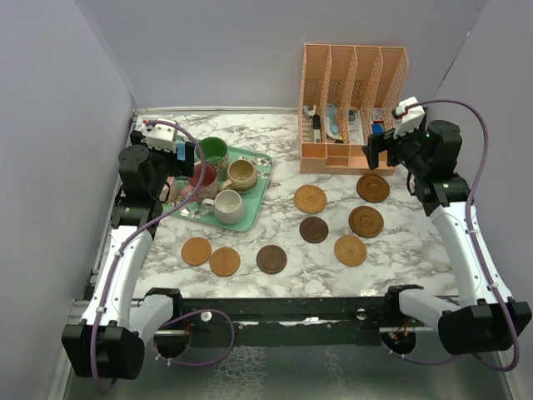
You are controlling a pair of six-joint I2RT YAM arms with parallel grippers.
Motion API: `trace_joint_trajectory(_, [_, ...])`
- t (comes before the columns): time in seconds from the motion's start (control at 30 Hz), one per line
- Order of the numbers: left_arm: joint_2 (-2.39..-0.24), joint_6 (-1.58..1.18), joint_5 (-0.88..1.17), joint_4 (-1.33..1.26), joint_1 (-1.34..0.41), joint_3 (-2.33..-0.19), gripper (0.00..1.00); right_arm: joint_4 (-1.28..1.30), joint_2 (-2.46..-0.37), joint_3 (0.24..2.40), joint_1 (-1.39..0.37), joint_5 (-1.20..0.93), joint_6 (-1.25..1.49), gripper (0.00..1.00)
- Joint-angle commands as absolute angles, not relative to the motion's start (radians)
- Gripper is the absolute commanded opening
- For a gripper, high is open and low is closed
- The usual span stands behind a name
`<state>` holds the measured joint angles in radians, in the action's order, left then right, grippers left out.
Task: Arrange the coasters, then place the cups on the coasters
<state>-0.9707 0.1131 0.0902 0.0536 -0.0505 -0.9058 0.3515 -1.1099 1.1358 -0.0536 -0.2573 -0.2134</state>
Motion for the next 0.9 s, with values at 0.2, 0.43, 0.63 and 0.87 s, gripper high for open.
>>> trace_joint_trajectory(0.2, [-0.954,0.082,0.171,0.020,-0.038,-0.904,0.99,0.376,-1.078,1.130,-0.064,-0.322,-0.210,1.00])
trace_joint_trajectory(0.43, [-0.948,0.083,0.187,0.015,-0.037,-0.896,0.99,0.394,-1.071,1.119,-0.066,-0.333,-0.213,1.00])
trace_joint_trajectory(0.63, [-0.941,0.097,0.192,0.040,-0.035,-0.910,0.99,0.417,-1.064,1.119,-0.066,-0.310,-0.221,1.00])
trace_joint_trajectory(0.87, [-0.945,0.103,0.188,0.078,-0.035,-0.924,0.99,0.486,-1.076,1.127,-0.067,-0.279,-0.267,1.00])
